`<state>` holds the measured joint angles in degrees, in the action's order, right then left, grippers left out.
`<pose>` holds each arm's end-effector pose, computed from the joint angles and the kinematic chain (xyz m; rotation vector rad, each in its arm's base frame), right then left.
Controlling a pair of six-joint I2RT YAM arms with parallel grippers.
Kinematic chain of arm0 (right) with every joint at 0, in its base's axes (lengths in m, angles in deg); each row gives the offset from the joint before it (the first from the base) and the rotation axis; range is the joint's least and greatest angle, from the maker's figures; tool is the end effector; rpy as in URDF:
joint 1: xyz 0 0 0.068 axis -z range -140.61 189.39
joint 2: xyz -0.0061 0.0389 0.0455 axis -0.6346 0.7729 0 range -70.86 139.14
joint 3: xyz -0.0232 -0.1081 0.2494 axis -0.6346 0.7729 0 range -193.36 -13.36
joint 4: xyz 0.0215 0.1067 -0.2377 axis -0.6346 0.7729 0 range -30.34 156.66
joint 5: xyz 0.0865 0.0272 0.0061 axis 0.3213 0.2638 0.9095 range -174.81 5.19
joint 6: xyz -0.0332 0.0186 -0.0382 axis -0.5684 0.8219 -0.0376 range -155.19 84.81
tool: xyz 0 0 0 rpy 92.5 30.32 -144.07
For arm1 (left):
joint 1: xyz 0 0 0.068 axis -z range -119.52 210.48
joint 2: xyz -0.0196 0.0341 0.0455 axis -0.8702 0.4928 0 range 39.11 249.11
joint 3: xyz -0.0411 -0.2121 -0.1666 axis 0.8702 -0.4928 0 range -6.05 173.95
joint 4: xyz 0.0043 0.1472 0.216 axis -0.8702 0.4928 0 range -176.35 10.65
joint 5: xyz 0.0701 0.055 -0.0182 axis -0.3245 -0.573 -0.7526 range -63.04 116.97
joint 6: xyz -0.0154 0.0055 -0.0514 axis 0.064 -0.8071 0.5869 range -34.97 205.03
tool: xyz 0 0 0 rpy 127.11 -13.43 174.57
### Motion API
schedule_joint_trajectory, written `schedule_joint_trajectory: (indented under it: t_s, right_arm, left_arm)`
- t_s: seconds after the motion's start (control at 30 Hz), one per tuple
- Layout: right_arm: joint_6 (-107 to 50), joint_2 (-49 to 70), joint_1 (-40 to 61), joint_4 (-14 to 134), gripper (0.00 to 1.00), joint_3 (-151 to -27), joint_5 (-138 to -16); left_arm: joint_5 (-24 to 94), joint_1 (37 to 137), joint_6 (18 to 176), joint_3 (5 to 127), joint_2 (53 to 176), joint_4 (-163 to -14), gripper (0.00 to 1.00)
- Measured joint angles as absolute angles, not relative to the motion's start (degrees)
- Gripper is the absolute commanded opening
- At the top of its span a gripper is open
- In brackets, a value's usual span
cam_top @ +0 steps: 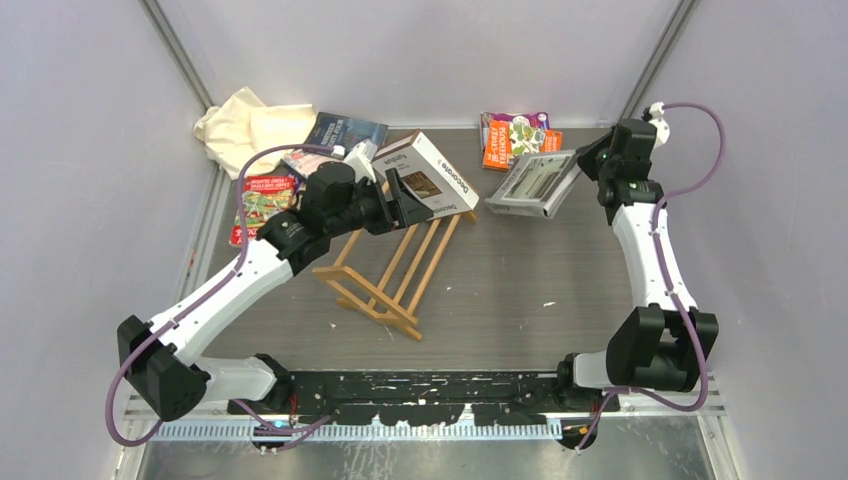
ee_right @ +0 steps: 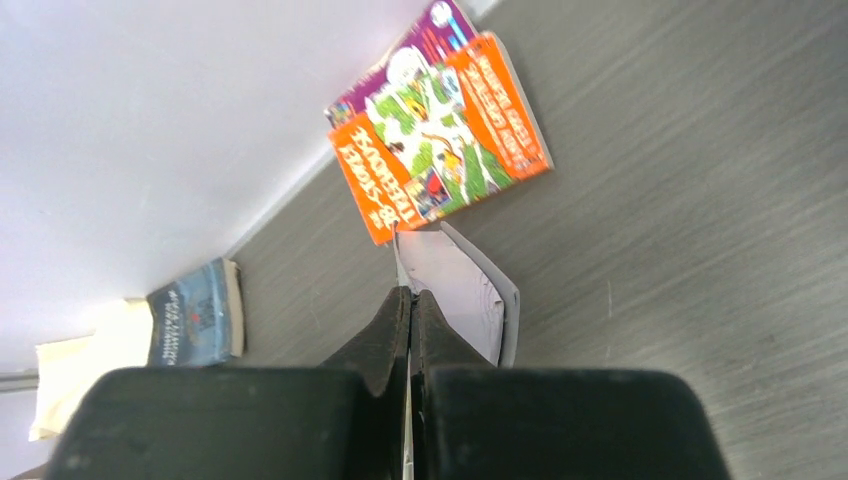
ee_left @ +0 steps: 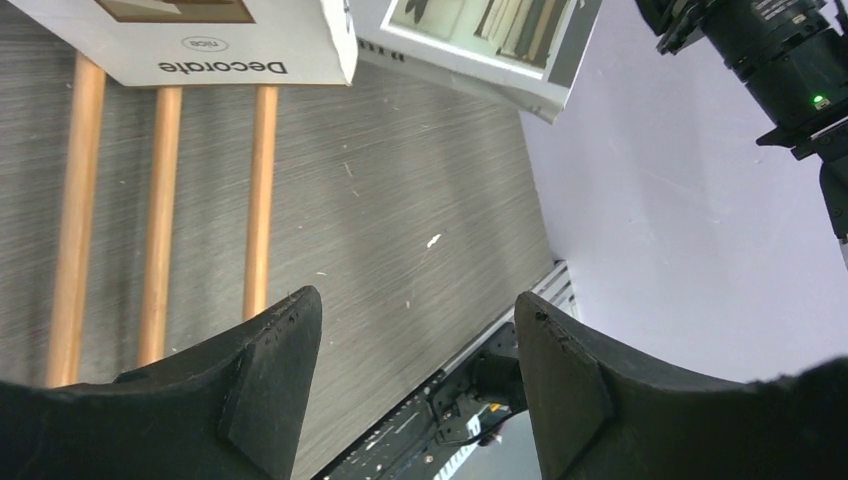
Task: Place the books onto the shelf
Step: Pick up the book from the center of the board.
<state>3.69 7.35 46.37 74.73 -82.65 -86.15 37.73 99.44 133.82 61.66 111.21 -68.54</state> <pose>0.3150 -0.0394 0.3486 0.7951 1.8408 0.3352 0.2202 -0.1866 0.3646 -0.0484 2.1481 -1.1444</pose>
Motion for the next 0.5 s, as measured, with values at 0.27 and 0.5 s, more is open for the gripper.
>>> schedule_joint_trajectory:
  t_s: [0.27, 0.5]
  right_arm:
    - [2.3, 6.5, 46.4, 78.9, 0.01, -92.4, -86.7]
    - [2.1, 5.3, 46.4, 83.0, 0.01, -99.7, -86.5]
  left_arm:
    - [38.8, 100.7, 138.5, 62.3, 111.8, -69.0, 0.73]
    - [39.0, 101.4, 143.7, 62.2, 111.7, -72.2, 0.76]
